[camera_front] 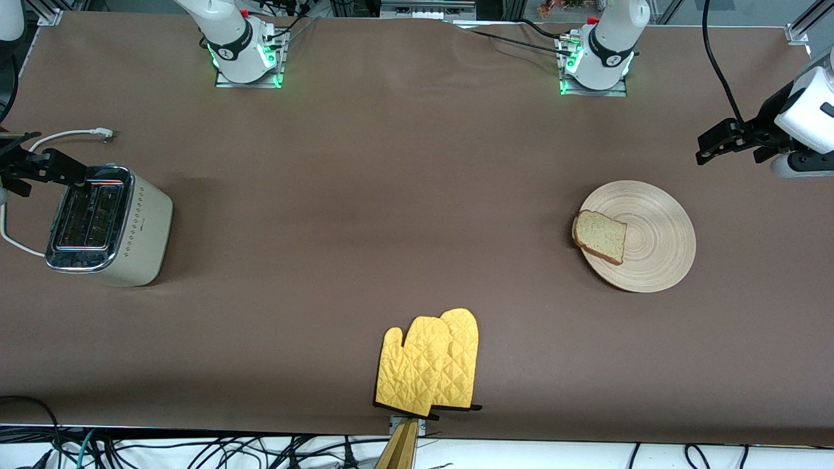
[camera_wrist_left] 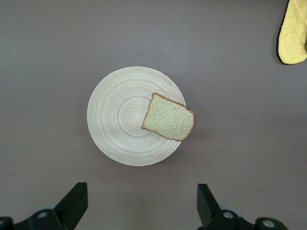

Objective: Move plate and put bread in toaster

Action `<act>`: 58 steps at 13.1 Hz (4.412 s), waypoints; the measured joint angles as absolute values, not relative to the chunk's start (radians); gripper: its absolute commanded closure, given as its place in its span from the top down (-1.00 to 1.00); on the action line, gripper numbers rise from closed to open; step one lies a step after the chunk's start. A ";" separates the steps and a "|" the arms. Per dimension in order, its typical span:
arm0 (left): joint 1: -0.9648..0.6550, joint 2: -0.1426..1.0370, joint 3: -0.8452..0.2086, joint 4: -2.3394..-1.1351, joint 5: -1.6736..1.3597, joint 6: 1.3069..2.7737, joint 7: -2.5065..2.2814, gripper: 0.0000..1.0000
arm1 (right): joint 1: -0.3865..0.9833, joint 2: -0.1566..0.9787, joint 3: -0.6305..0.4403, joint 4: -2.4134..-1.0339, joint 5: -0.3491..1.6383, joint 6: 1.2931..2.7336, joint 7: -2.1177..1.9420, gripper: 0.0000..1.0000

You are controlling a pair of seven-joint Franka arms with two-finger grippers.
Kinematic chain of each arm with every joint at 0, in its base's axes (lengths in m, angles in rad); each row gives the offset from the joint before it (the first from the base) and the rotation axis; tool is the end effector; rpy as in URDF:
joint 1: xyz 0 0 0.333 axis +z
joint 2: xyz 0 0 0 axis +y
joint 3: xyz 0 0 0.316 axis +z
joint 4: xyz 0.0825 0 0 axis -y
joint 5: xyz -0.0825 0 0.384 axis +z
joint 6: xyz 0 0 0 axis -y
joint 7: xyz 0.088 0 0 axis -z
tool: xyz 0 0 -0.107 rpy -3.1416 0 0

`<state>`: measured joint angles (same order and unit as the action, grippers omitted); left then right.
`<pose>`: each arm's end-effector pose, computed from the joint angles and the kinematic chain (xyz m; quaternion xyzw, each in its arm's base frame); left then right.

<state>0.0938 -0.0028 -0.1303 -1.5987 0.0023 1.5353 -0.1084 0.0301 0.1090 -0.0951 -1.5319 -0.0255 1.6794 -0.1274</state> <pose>0.5486 -0.0199 0.6099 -0.9989 -0.0359 0.0301 0.0035 0.5959 -0.0383 0.5904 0.9991 0.0327 0.0177 0.0197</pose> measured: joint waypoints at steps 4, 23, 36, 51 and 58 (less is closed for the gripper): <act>0.094 -0.003 -0.130 -1.599 0.002 1.535 -0.109 1.00 | 0.030 0.109 -0.095 -1.532 -0.026 1.679 -0.127 1.00; 0.189 0.078 -0.121 -1.506 -0.085 1.545 -0.089 1.00 | 0.030 0.110 -0.095 -1.532 -0.025 1.679 -0.127 1.00; 0.176 0.076 -0.162 -1.495 -0.024 1.467 -0.017 1.00 | 0.030 0.110 -0.095 -1.532 -0.025 1.679 -0.127 1.00; 0.284 0.086 -0.099 -1.587 -0.009 1.496 0.114 1.00 | 0.030 0.110 -0.095 -1.532 -0.024 1.679 -0.127 1.00; 0.574 0.364 -0.090 -1.622 -0.124 1.629 0.548 1.00 | 0.029 0.111 -0.094 -1.532 -0.024 1.679 -0.127 1.00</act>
<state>0.5739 0.3636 -0.0897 -1.6220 -0.1240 1.6293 0.5477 0.0292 0.1107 -0.0940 -1.5319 -0.0242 1.6793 -0.1274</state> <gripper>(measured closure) 0.000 0.000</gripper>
